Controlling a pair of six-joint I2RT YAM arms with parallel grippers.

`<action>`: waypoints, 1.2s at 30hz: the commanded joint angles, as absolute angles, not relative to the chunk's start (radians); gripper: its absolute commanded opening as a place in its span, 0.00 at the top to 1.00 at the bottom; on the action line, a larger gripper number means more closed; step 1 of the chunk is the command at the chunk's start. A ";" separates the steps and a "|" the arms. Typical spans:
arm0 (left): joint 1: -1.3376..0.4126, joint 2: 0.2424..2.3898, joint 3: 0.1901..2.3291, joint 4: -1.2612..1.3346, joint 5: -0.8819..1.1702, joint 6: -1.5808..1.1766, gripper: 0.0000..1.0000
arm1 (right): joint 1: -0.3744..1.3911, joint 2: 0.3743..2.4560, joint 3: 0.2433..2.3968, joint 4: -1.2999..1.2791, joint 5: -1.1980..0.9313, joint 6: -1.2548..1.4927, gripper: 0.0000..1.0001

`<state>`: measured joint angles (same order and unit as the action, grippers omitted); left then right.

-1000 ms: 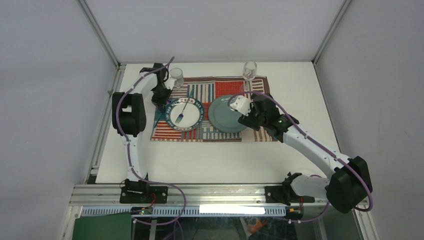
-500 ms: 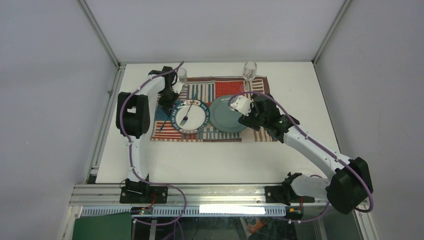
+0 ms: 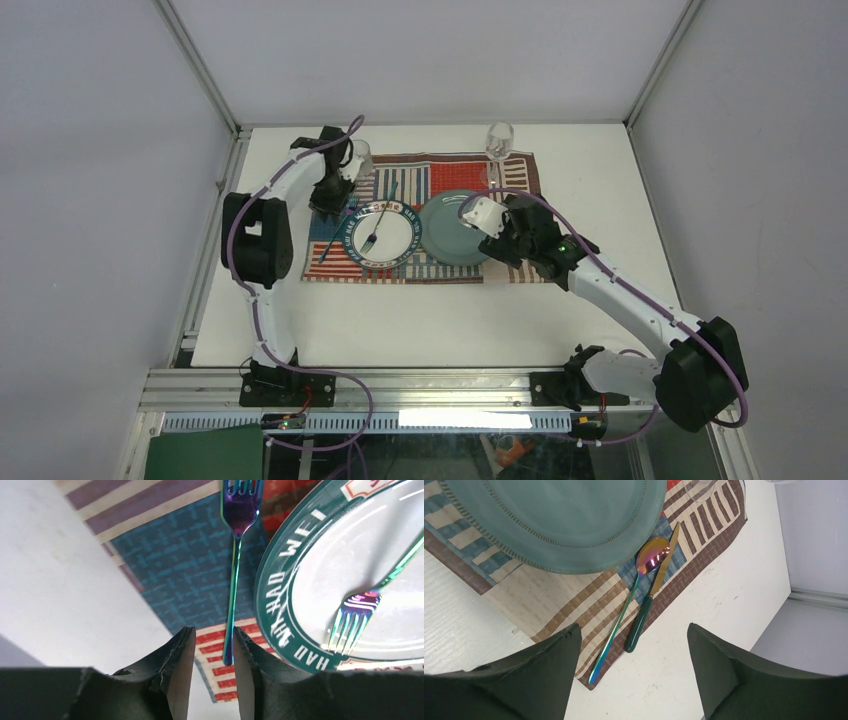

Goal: Set the dinner table for one person
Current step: Adjust the fork on the napkin.

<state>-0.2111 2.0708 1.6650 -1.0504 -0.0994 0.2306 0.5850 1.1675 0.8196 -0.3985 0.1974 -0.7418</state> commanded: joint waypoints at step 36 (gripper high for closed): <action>-0.407 2.203 1.929 -1.061 0.048 0.291 0.74 | 0.594 1.146 0.834 -0.394 0.204 -0.665 0.17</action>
